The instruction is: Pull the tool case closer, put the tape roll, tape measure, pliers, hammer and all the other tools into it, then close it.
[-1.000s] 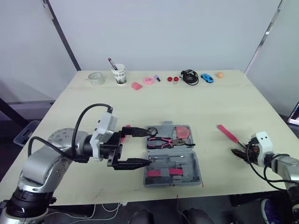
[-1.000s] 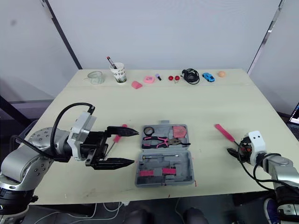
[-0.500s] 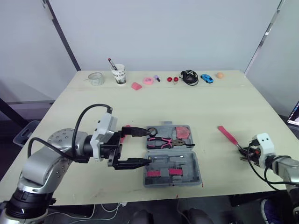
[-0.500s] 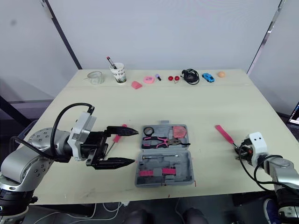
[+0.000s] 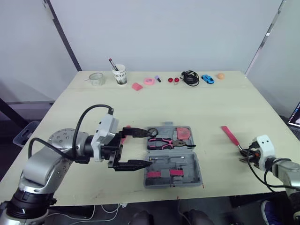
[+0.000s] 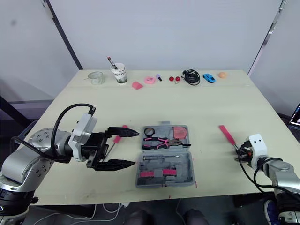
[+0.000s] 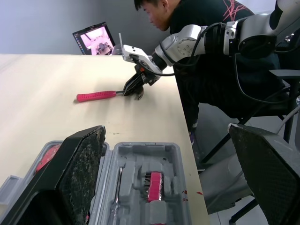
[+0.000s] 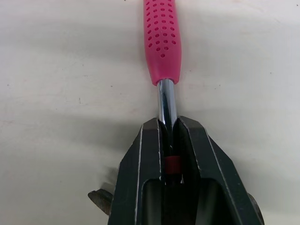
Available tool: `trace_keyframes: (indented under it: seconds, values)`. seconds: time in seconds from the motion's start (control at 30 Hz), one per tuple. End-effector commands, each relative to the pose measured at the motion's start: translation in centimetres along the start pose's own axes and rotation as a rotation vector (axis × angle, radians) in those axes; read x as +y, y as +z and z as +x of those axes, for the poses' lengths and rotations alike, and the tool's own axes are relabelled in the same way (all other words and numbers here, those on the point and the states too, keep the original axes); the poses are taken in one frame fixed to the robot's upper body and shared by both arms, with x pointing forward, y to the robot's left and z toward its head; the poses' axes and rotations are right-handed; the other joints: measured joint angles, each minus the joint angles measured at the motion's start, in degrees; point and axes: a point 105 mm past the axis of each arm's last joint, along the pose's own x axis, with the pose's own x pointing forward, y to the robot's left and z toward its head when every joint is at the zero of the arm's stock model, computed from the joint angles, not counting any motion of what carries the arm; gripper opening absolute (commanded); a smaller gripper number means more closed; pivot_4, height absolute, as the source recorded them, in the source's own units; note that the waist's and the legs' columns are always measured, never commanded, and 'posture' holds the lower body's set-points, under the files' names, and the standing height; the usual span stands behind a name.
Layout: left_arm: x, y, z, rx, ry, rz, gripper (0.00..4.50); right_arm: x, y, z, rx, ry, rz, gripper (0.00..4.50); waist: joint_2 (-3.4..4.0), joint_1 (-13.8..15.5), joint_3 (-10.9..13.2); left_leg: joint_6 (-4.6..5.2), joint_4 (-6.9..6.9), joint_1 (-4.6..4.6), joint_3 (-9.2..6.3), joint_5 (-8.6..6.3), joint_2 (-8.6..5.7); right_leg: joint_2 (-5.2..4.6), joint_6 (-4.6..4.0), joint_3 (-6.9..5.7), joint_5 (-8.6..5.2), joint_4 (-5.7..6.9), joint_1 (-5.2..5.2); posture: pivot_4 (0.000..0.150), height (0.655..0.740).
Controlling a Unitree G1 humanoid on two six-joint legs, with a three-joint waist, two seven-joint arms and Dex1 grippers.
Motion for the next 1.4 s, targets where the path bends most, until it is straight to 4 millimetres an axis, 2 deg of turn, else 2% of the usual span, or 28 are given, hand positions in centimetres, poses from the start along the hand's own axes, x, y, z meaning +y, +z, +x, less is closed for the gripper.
trace_keyframes:
  seconds: [0.03, 0.2, 0.27, 0.37, 0.5, 0.77, 1.13, 1.4]
  values:
    - [0.1, 0.4, -0.1, -0.004, 0.001, 0.027, 4.5, 0.8, -1.4, -0.1, 0.012, 0.04, -0.06, 0.08, -0.03, 0.0, 0.0, 0.0, 0.0, 0.01, 0.0, 0.0, 0.0, 0.0, 0.0, 0.0, 0.0, 0.0, 0.0, 0.15, 0.74]
    - [0.2, 0.3, -0.3, -0.012, 0.001, 0.024, 4.5, 0.8, 0.1, -0.5, -0.071, 0.034, -0.095, 0.08, -0.01, -0.1, 0.0, 0.0, -0.01, 0.01, -0.01, 0.0, 0.0, 0.01, 0.0, 0.0, 0.0, 0.01, -0.01, 0.15, 0.74]
    - [0.4, 0.1, -0.3, -0.016, 0.014, 0.02, 4.5, 1.2, 1.8, -1.0, -0.154, 0.04, -0.176, 0.08, 0.02, 0.0, 0.0, 0.0, -0.01, 0.0, -0.02, 0.0, 0.01, 0.01, 0.0, 0.0, 0.0, 0.01, -0.01, 0.15, 0.74]
    - [0.6, -0.2, -0.6, -0.01, 0.028, 0.007, 4.5, 3.0, 4.5, -2.0, -0.258, 0.118, -0.254, 0.08, 0.09, -0.1, 0.1, 0.0, -0.01, 0.01, -0.03, 0.0, 0.01, 0.01, 0.0, 0.03, 0.0, 0.01, -0.01, 0.15, 0.74]
    - [0.8, -0.4, -1.0, -0.004, 0.049, 0.016, 4.5, 4.8, 5.9, -2.8, -0.273, 0.205, -0.307, 0.08, 0.31, -0.2, 0.2, 0.0, -0.01, 0.02, -0.1, 0.0, 0.01, 0.0, 0.02, 0.1, 0.0, 0.02, -0.03, 0.15, 0.74]
    - [1.2, -2.1, -2.4, 0.049, 0.117, 0.047, 4.5, 12.8, 9.7, -5.0, -0.247, 0.571, -0.59, 0.08, 0.37, -0.1, 0.2, 0.0, 0.0, 0.02, -0.11, 0.0, 0.03, -0.01, 0.01, 0.06, 0.0, 0.04, -0.06, 0.15, 0.74]
    - [1.6, -3.9, -4.4, 0.098, 0.177, 0.05, 4.5, 18.1, 10.1, -5.5, -0.084, 0.777, -0.798, 0.08, 0.32, 0.4, 0.3, 0.0, 0.0, -0.05, -0.13, 0.0, 0.04, -0.06, -0.01, -0.05, 0.0, -0.04, -0.09, 0.15, 0.74]
    - [1.6, -4.8, -5.6, 0.14, 0.166, 0.027, 4.5, 19.4, 10.8, -4.9, 0.054, 0.741, -0.91, 0.08, 0.32, 0.2, 0.3, 0.0, 0.0, -0.13, -0.14, 0.0, 0.09, -0.08, -0.03, -0.14, 0.0, -0.04, -0.2, 0.15, 0.74]
